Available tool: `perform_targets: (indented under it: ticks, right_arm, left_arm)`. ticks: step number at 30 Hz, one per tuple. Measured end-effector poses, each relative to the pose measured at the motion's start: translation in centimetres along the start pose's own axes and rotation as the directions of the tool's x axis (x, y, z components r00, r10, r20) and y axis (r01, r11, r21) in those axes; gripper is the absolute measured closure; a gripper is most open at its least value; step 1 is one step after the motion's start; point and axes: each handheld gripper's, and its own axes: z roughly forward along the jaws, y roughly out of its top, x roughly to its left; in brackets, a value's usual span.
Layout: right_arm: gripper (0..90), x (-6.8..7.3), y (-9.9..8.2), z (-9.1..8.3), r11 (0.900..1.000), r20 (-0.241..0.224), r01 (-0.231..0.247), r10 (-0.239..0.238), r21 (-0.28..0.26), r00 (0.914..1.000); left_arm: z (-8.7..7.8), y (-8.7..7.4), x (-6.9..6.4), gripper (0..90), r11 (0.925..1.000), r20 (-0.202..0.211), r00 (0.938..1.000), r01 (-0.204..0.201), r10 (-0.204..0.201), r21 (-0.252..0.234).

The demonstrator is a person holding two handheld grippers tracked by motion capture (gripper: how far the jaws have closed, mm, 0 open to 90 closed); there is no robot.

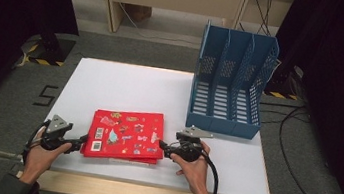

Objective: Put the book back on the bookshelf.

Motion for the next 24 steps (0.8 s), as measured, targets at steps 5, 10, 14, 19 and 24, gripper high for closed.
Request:
perform_targets:
  ticks: [5, 10, 14, 19, 24]
  right_arm:
    - [23.2, -0.1, -0.2, 0.5, 0.9993, -0.011, -0.035, 0.036, 0.015, 0.9993]
    - [23.1, 0.0, -0.4, 1.2, 0.9985, -0.011, -0.034, 0.034, 0.042, 0.9994]
    - [23.9, 0.0, -0.4, 1.6, 0.9974, -0.015, -0.042, 0.043, 0.058, 0.9990]
    - [23.3, -0.1, -0.5, 1.8, 0.9972, -0.020, -0.047, 0.048, 0.058, 0.9986]
    - [24.5, -0.2, -0.5, 2.0, 0.9952, -0.015, -0.069, 0.070, 0.069, 0.9974]
  left_arm:
    - [0.1, 0.2, -1.3, 20.6, 0.9993, 0.016, 0.9991, -0.038, 0.038, -0.004]
    - [0.4, 0.2, -1.2, 19.1, 0.9997, 0.018, 0.9995, -0.024, 0.024, 0.007]
    - [0.7, 0.1, -1.2, 19.4, 0.9996, 0.024, 0.9996, -0.016, 0.016, 0.022]
    - [0.8, 0.2, -1.7, 19.5, 0.9993, 0.027, 0.9991, -0.032, 0.032, 0.020]
    - [1.0, 0.3, -1.9, 19.2, 0.9993, 0.031, 0.9991, -0.031, 0.030, 0.021]
